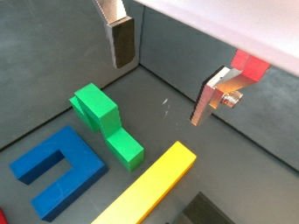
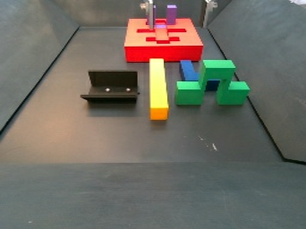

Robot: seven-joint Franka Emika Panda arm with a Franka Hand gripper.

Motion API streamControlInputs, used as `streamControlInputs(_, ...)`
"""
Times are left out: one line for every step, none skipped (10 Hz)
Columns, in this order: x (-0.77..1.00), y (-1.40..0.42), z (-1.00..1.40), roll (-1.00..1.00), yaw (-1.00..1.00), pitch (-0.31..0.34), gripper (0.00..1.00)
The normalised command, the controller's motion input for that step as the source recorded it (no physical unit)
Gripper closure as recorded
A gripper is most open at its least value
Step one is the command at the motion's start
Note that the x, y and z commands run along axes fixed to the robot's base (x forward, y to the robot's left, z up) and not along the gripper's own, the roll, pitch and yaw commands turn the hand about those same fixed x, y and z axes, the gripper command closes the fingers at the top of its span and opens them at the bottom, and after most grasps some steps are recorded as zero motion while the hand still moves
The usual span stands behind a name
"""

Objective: Pick up the blue object. Move up. Place the blue object on the fixture. Regrasp the blue object. Move to above the board. Insert the blue object.
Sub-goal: Pick up the blue object.

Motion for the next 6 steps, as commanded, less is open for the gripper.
streamControlInputs(0.0,-0.6,-0.21,0.03,0.0,-0.113,0.0)
streamControlInputs(0.0,-0.9,-0.31,0.16,0.09,-0.043,0.0)
streamControlInputs(0.02,-0.9,-0.36,0.12,0.11,-0.029,0.0)
streamControlInputs(0.0,-0.93,-0.48,0.13,0.11,-0.043,0.0)
streamControlInputs(0.0,-0.95,-0.63,0.14,0.1,-0.054,0.0)
streamControlInputs(-0.11,-0.99,-0.78,0.18,0.09,-0.107,0.0)
